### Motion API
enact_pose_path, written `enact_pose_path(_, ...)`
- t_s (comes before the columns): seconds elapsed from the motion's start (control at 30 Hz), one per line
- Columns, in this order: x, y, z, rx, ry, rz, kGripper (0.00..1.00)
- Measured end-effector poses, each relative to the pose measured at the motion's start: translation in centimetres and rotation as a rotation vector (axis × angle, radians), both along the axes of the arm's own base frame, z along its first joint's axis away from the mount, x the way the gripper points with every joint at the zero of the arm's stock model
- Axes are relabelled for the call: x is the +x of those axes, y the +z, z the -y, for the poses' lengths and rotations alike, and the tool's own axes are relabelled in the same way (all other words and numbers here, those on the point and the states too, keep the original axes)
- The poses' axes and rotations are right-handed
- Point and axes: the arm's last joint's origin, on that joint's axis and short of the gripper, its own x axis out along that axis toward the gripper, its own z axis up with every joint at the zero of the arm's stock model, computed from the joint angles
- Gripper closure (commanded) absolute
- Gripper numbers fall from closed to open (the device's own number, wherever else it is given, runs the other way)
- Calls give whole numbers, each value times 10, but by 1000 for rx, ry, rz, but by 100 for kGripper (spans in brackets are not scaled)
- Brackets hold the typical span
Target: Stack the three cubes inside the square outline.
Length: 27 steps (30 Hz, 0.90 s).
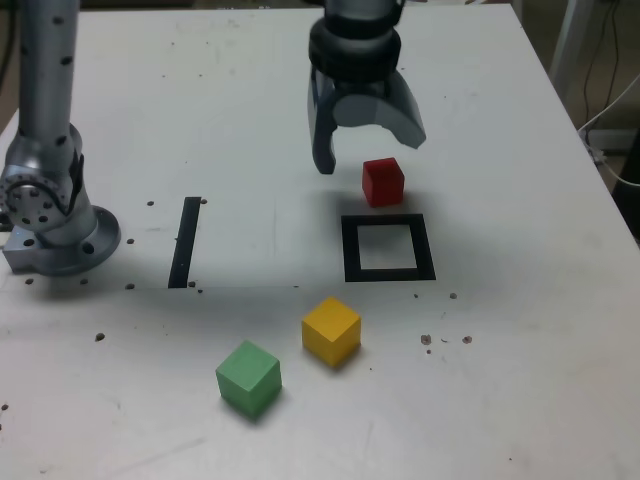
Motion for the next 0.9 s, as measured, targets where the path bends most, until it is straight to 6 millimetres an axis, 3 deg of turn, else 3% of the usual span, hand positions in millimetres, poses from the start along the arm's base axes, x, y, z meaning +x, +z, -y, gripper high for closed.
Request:
enact_pose_path(0.23, 17, -19, -9, 4, 17, -69, 8)
enact_pose_path(0.53, 34, -29, -12, -19, 24, -63, 14)
enact_pose_path(0.9, 42, -43, -16, -44, 32, -74, 25)
